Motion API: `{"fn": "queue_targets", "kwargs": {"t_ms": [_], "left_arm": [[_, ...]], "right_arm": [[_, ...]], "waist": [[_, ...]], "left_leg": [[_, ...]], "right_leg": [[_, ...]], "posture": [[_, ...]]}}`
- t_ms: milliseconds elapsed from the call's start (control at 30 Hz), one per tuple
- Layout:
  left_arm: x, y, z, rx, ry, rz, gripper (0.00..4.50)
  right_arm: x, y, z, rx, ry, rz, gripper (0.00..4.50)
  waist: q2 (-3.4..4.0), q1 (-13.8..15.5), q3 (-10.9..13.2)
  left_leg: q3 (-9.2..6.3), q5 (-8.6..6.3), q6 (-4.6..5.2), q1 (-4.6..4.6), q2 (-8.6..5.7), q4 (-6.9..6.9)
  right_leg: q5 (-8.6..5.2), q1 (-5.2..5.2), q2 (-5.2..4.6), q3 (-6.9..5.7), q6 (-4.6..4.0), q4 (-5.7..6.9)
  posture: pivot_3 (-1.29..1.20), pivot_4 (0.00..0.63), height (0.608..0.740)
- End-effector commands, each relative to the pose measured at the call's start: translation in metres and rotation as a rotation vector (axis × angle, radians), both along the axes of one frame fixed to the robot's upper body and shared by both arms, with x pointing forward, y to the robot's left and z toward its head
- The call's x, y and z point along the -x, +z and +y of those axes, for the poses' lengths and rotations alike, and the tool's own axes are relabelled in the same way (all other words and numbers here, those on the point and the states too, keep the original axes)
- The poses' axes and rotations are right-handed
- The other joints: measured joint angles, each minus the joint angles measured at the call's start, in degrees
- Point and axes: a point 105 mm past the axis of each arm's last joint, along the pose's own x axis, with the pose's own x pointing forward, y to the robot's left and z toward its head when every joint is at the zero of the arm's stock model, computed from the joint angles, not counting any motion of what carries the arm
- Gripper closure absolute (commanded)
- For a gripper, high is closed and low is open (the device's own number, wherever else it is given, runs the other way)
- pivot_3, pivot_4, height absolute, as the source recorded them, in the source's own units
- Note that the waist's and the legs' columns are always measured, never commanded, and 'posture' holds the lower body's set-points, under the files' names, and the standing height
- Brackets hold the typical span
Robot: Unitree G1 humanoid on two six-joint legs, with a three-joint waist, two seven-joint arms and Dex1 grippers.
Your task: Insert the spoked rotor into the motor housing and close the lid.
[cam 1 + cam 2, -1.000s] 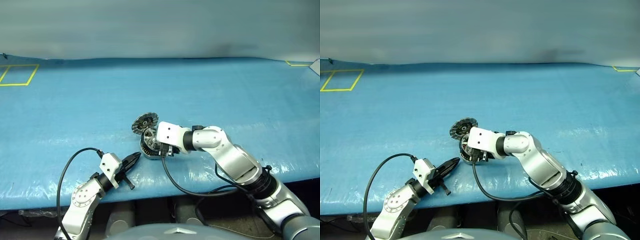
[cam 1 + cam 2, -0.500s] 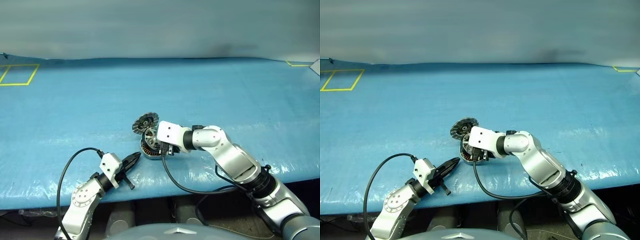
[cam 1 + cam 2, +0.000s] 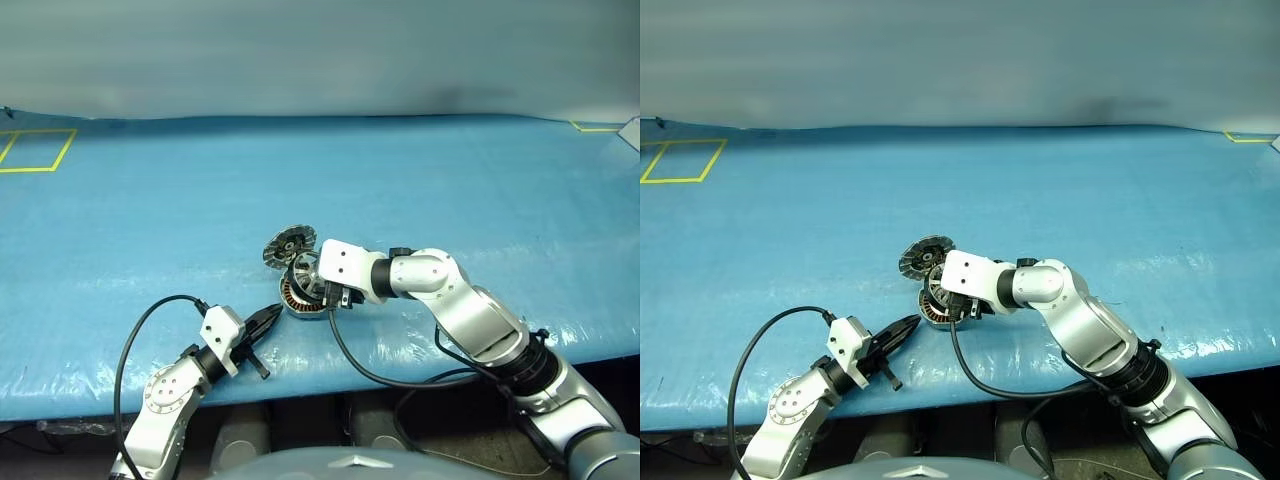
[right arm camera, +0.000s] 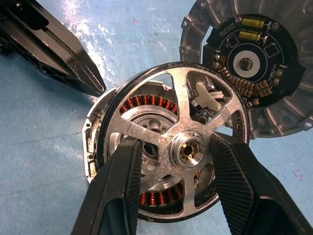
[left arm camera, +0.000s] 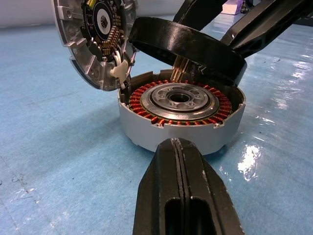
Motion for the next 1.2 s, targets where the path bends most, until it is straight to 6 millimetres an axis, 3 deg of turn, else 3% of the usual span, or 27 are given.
{"fn": "queue_targets", "kwargs": {"t_ms": [33, 1200], "left_arm": [[0.000, 0.006, -0.004, 0.002, -0.020, -0.033, 4.50], [-0.001, 0.008, -0.004, -0.008, -0.016, -0.034, 4.50]], "right_arm": [[-0.001, 0.014, 0.001, -0.025, 0.008, -0.045, 2.71], [0.002, -0.008, -0.004, 0.057, 0.021, 0.008, 2.71]], "waist": [[0.00, 0.01, 0.00], [0.00, 0.09, 0.00]], "left_leg": [[0.00, 0.00, 0.00, 0.00, 0.00, 0.00], [0.00, 0.00, 0.00, 0.00, -0.01, 0.00]], "right_leg": [[0.00, 0.00, 0.00, 0.00, 0.00, 0.00], [0.00, 0.01, -0.01, 0.00, 0.00, -0.02]], "posture": [[0.00, 0.150, 0.740], [0.00, 0.150, 0.740]]}}
